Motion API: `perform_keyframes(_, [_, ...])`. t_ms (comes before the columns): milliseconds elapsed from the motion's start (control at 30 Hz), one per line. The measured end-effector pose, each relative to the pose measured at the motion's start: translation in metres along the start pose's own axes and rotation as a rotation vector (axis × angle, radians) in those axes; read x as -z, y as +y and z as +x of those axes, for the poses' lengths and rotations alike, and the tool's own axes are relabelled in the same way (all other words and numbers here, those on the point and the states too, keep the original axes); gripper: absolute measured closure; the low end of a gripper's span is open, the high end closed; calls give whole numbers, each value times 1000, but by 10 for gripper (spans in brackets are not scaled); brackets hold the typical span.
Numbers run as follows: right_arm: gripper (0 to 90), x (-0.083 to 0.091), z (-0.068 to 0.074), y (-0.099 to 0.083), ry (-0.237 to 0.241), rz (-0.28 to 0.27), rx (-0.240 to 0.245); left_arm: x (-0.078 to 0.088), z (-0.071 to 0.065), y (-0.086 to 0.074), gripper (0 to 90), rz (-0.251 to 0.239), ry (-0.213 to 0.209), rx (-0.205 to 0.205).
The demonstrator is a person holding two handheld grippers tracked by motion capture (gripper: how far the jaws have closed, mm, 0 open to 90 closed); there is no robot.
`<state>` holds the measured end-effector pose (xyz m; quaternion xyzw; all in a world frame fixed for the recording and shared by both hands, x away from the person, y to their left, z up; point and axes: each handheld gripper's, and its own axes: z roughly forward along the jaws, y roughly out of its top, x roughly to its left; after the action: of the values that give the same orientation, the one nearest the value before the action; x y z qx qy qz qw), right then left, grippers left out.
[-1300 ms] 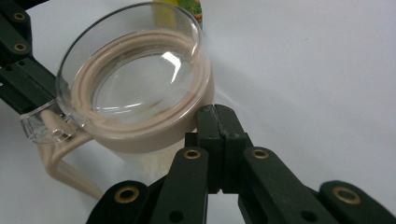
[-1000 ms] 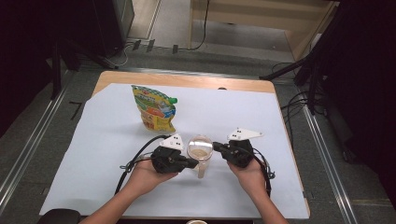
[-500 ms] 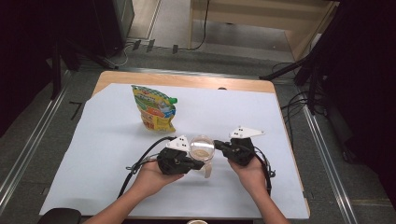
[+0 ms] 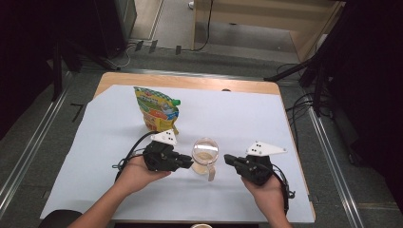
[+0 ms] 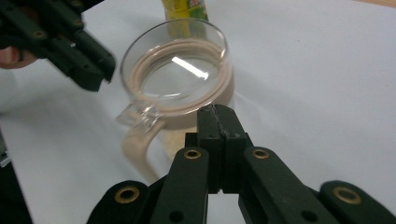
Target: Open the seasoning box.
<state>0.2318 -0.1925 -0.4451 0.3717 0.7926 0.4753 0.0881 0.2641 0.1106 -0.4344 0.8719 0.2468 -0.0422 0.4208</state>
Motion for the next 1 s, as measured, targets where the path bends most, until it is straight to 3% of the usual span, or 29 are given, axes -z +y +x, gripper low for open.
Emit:
perform_keyframes(133, [900, 10, 15, -8, 12, -12, 12, 4, 5, 1, 722, -6, 4, -5])
perform_keyframes(400, [900, 5, 38, -19, 61, -1, 52, 10, 15, 1, 566, -36, 25, -9])
perform_keyframes(733, [900, -16, 49, -25, 99, 29, 78, 6, 21, -2, 480, -36, 41, -40])
perform_keyframes(1000, [900, -32, 51, -26, 85, 51, 90, 2, 23, -2, 446, -33, 49, -35])
